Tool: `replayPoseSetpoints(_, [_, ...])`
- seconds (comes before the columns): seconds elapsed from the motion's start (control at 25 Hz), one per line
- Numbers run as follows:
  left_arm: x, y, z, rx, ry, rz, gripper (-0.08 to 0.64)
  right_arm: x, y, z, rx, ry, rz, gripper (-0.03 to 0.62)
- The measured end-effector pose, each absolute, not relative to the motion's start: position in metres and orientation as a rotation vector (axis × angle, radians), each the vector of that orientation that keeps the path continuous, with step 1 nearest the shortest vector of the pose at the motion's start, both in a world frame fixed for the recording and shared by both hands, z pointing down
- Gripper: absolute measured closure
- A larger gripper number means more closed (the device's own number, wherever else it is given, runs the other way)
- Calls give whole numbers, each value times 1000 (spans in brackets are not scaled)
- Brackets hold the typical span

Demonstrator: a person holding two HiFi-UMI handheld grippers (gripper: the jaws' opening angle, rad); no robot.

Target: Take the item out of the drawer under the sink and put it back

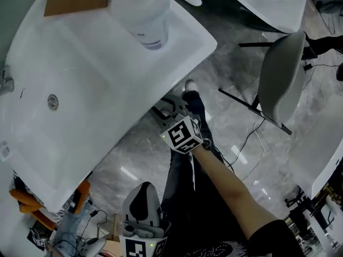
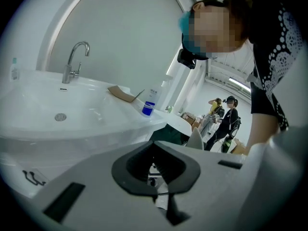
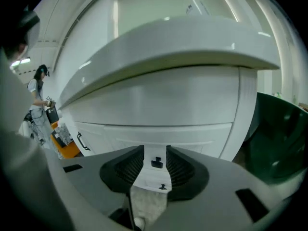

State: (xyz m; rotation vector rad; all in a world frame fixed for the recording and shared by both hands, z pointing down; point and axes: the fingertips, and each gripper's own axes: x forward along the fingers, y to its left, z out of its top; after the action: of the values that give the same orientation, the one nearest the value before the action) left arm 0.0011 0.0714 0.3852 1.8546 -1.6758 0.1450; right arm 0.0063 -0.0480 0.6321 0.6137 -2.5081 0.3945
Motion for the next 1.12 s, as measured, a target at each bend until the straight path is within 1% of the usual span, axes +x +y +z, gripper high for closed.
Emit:
replayPoseSetpoints(0.16, [2,74,396,1821,-1681,146,560,-3,-61,680,620,-2447,436,446])
replayPoseSetpoints(0.4, [5,76,413,1776,-1682,148,560,-19,-60,713,578,-2411,502,445])
replayPoseSetpoints(0.72, [11,77,432,1716,-1671,150,560,-33,-60,740,574,-2381,501,445])
replayPoseSetpoints(1.12, [19,66,471,1729,-1689,193,560,-31,-62,745,608,-2403,486,446])
